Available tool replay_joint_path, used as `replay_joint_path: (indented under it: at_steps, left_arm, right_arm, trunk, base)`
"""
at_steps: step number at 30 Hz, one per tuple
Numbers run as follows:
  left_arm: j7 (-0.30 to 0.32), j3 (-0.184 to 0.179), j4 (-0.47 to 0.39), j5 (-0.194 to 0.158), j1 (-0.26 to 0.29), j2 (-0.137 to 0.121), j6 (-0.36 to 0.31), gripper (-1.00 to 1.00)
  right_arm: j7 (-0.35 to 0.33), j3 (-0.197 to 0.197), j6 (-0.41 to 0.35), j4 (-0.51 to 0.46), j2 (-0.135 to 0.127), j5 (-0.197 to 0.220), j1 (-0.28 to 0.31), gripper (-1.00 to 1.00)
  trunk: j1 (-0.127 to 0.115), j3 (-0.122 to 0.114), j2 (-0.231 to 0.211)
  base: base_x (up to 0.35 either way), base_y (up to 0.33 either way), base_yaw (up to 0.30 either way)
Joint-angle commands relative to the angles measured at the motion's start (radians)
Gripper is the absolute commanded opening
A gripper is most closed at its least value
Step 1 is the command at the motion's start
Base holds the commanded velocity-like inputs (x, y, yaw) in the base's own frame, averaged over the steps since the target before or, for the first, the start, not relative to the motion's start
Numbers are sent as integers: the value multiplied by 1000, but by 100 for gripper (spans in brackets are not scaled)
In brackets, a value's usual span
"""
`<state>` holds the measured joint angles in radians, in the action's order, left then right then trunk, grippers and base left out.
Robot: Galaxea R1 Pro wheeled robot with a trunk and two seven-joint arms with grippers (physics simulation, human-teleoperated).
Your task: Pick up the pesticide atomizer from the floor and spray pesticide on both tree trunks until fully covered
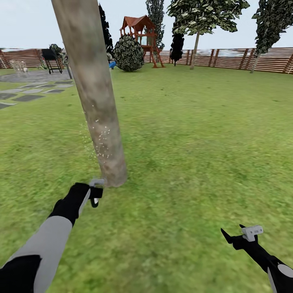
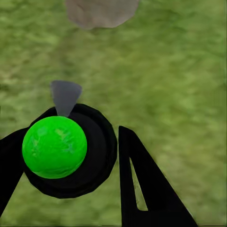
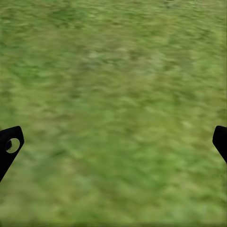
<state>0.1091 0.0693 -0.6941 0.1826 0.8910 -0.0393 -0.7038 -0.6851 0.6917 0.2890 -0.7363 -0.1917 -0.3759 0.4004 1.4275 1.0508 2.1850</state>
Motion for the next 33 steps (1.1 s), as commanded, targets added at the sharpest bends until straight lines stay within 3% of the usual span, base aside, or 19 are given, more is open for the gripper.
replay_joint_path:
  at_steps: [1, 5, 9, 10, 13, 19, 33]
  left_arm:
    - [-2, 1, 11, 0, -8, -2, 6, -100]
    - [-2, 3, 24, -2, -55, -6, 21, -100]
    - [-2, 9, 25, -2, -78, -7, 100, -100]
    - [-2, 41, 26, -2, -81, -7, 117, -100]
    - [-3, 70, 27, -1, -82, -6, 123, -100]
    - [-3, 76, 33, 0, -83, -1, 125, -100]
    - [-4, 76, 35, -2, -83, 2, 126, -100]
  right_arm:
    - [0, 0, 0, 0, 0, 0, 0, 100]
    - [0, -1, 2, 0, 0, -1, 0, 100]
    - [1, -3, 2, 3, 3, -1, 0, 100]
    - [1, -3, 2, 5, 5, -2, 0, 100]
    - [1, -1, 1, 8, 5, -2, 0, 100]
    - [1, 0, 1, 8, 5, -1, 0, 100]
    - [1, -1, 1, 9, 6, -1, 0, 100]
  trunk:
    - [0, 0, 0]
    - [0, 0, 0]
    - [0, 0, 0]
    - [0, 0, 0]
    - [0, 0, 0]
    - [0, 0, 0]
    - [0, 0, 0]
  base:
    - [0, 0, 0]
    - [4, 0, 0]
    - [218, 14, 0]
    - [325, 85, 0]
    - [332, 99, 0]
    - [326, 40, 0]
    - [65, -250, 220]
